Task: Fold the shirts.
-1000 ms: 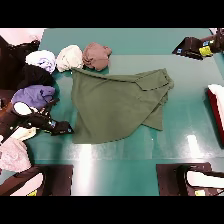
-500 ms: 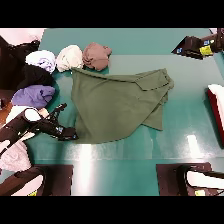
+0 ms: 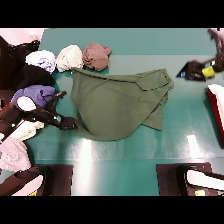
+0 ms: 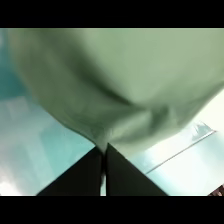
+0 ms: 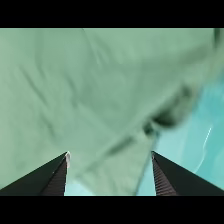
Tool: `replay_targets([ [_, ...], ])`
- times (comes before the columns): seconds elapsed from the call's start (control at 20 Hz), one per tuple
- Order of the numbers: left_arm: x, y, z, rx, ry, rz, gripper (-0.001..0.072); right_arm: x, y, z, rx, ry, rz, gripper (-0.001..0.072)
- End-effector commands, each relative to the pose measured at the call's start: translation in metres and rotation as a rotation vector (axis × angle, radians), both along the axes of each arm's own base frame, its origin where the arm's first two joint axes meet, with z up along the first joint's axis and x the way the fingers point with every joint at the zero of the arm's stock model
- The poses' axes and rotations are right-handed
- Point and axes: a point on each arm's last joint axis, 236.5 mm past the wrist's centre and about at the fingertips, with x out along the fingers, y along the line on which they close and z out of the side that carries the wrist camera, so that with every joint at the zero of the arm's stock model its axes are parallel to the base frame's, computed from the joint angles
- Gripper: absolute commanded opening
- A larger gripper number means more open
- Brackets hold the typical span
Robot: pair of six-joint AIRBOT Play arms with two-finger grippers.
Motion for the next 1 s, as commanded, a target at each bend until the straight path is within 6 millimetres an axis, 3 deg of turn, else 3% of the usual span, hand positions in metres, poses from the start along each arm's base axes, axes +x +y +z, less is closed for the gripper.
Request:
replay_targets([
  [0.0, 0.029, -0.004, 0.040, -0.015, -0.111, -0.009, 0.0022, -0.033, -0.008, -0.072, 0.073, 0.104, -0.086, 0.0521],
  [0.1, 0.034, -0.005, 0.047, -0.017, -0.132, -0.009, 0.0022, -0.034, 0.004, -0.100, 0.121, 0.083, -0.100, 0.0449],
  [0.25, 0.032, -0.005, 0.047, -0.017, -0.126, -0.012, 0.0022, -0.024, 0.012, -0.126, 0.128, 0.062, -0.104, 0.0449],
  [0.35, 0.031, -0.005, 0.047, -0.017, -0.122, -0.014, 0.0022, -0.022, 0.023, -0.139, 0.117, 0.075, -0.017, 0.0449],
  [0.5, 0.031, -0.005, 0.047, -0.018, -0.119, -0.009, 0.0023, -0.015, 0.037, -0.152, 0.108, 0.084, 0.053, 0.0450],
  [0.7, 0.031, -0.005, 0.047, -0.018, -0.117, -0.010, 0.0023, 0.003, 0.031, -0.158, 0.068, 0.025, 0.021, 0.0449],
  [0.85, 0.031, -0.005, 0.047, -0.018, -0.119, -0.009, 0.0022, 0.003, 0.031, -0.158, 0.067, 0.023, 0.026, 0.0449],
  [0.9, 0.031, -0.005, 0.047, -0.020, -0.120, -0.007, 0.0022, 0.002, 0.035, -0.158, 0.068, 0.025, 0.035, 0.0426],
  [0.95, 0.031, -0.005, 0.047, -0.021, -0.120, -0.007, 0.0022, 0.001, 0.039, -0.158, 0.065, 0.025, 0.053, 0.0293],
])
